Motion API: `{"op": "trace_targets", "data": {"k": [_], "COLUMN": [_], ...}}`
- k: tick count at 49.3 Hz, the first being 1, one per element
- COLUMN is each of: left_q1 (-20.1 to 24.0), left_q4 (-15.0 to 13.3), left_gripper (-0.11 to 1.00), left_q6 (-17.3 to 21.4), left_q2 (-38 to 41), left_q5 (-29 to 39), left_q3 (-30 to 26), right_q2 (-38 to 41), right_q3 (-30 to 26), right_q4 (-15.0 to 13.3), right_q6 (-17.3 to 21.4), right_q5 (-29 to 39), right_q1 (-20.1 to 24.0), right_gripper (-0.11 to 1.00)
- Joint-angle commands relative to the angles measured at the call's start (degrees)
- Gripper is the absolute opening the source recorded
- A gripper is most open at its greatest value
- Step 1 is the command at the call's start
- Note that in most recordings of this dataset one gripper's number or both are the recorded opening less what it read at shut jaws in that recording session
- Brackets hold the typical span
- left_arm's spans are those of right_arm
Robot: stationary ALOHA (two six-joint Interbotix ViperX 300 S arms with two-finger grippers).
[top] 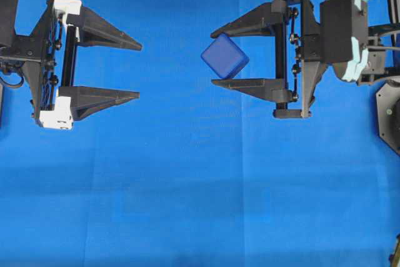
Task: Handover the blue block to the right arm after grasping it with the left arm, then place it in the designated position.
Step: 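Pull the cube away from the left gripper with the right gripper, then rotate the right gripper downward and lower the cube to the table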
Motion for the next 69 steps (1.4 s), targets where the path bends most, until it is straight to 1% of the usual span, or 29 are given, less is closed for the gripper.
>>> {"op": "trace_targets", "data": {"k": [1,35,50,56,63,69], "left_q1": [0.18,0.18,0.18,0.18,0.18,0.18], "left_q4": [0.00,0.00,0.00,0.00,0.00,0.00], "left_gripper": [0.93,0.93,0.93,0.93,0.93,0.93], "left_q6": [0.09,0.09,0.00,0.00,0.00,0.00], "left_q2": [-1.14,-1.14,-1.14,-1.14,-1.14,-1.14], "left_q5": [-0.35,-0.35,-0.35,-0.35,-0.35,-0.35], "left_q3": [-1.14,-1.05,-1.14,-1.14,-1.14,-1.14], "right_q2": [-0.97,-0.97,-0.97,-0.70,0.00,0.26], "right_q3": [-1.93,-1.93,-1.93,-2.11,-2.55,-2.64], "right_q4": [0.09,0.09,0.18,0.53,1.49,3.34], "right_q6": [0.09,0.09,0.53,1.41,1.93,1.76], "right_q5": [0.09,0.09,1.49,4.22,11.78,17.14], "right_q1": [0.09,0.09,0.53,1.49,2.81,3.87], "right_gripper": [0.56,0.56,0.56,0.56,0.56,0.56]}}
